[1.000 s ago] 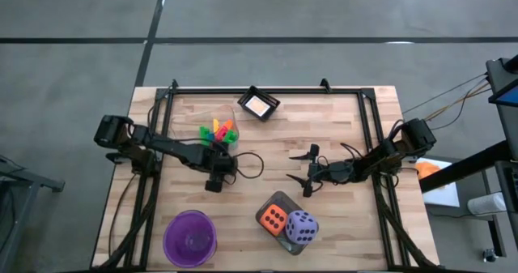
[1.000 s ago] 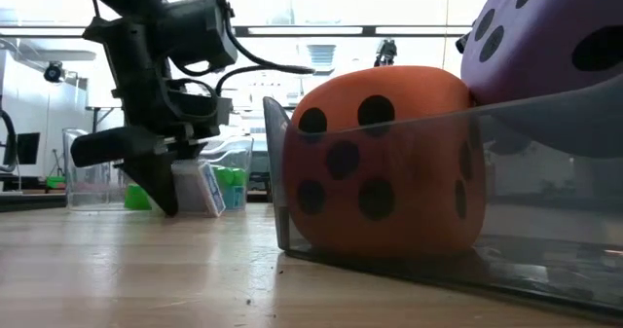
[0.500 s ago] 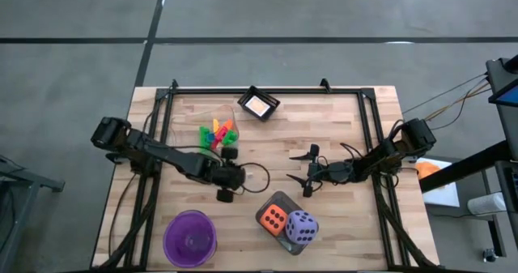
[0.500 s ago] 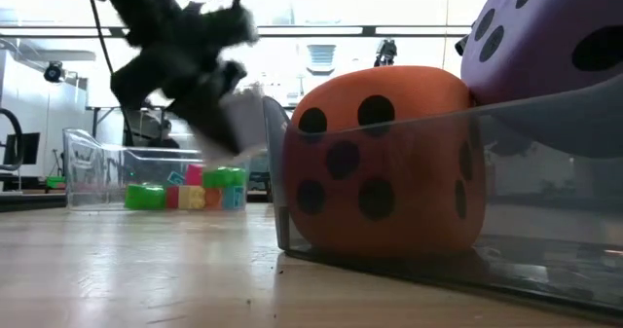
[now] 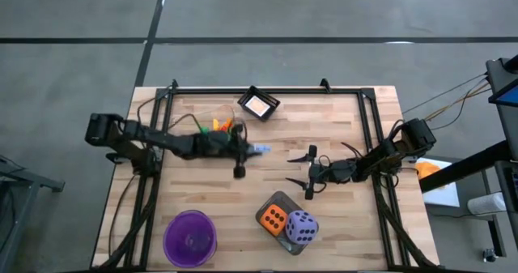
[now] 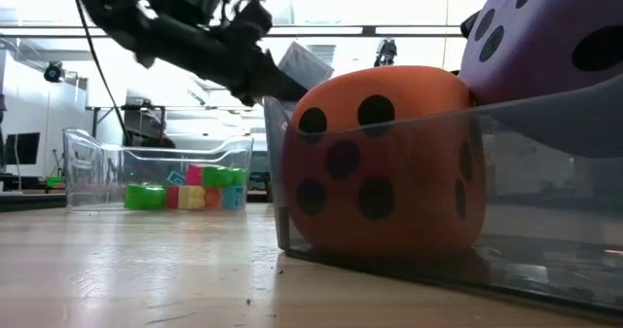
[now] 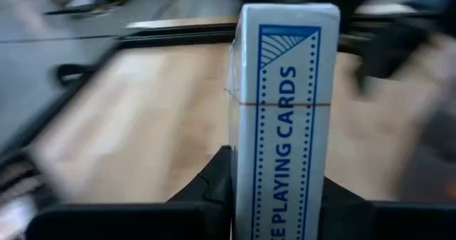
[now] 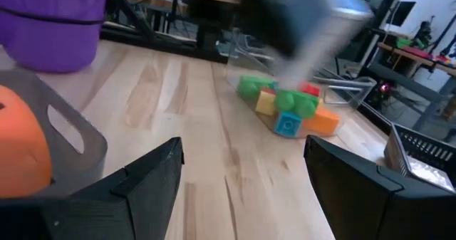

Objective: Pick & Place Toys
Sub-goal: Put the blue playing card box into the black bin

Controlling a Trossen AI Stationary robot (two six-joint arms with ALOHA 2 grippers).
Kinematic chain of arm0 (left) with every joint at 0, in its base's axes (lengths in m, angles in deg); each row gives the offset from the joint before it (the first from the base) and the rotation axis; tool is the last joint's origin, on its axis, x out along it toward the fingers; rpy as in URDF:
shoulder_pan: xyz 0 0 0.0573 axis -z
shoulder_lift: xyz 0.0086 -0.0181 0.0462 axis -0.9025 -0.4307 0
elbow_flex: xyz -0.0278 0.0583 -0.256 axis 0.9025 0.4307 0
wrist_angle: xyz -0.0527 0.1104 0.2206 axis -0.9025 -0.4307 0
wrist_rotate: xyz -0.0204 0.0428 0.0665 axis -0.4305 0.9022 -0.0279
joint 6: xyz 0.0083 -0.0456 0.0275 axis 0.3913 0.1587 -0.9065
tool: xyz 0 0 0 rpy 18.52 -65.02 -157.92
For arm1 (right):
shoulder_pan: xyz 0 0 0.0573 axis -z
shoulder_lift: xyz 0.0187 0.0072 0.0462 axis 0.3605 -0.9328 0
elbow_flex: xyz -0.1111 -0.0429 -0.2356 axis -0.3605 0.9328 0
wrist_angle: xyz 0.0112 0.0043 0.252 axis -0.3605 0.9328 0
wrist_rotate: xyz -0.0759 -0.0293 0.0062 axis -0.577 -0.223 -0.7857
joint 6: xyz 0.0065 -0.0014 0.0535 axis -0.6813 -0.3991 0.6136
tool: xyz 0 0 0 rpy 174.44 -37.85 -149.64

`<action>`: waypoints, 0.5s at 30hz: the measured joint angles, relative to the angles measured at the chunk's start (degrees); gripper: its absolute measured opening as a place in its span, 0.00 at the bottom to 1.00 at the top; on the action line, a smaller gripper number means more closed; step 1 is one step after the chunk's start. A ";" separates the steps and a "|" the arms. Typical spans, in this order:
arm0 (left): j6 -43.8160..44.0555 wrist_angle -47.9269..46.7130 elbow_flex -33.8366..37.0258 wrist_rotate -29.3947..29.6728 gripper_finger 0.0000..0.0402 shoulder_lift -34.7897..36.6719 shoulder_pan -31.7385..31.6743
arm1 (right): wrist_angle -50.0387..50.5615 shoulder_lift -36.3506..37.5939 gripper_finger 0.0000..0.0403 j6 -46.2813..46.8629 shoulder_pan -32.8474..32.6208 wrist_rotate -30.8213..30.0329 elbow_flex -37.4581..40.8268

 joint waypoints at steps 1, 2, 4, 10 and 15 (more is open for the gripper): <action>0.01 -0.01 -0.33 -0.13 0.15 0.00 -2.05 | -0.16 0.00 0.72 -0.02 0.00 -0.02 0.00; 0.03 -0.35 -1.04 -0.53 0.15 -0.03 -4.11 | -0.26 0.00 0.72 -0.05 0.00 -0.02 0.00; 0.03 -1.16 -3.03 -2.02 0.15 -0.42 -7.71 | -0.77 0.00 0.72 -0.39 0.00 -0.02 -0.01; -0.02 -10.72 -13.17 -5.04 0.15 -4.45 -14.84 | -2.06 0.00 0.72 -1.84 0.00 -0.04 0.00; -0.01 -26.27 -24.89 -3.98 0.15 -11.83 -18.89 | -2.21 0.00 0.72 -1.96 0.00 -0.08 0.00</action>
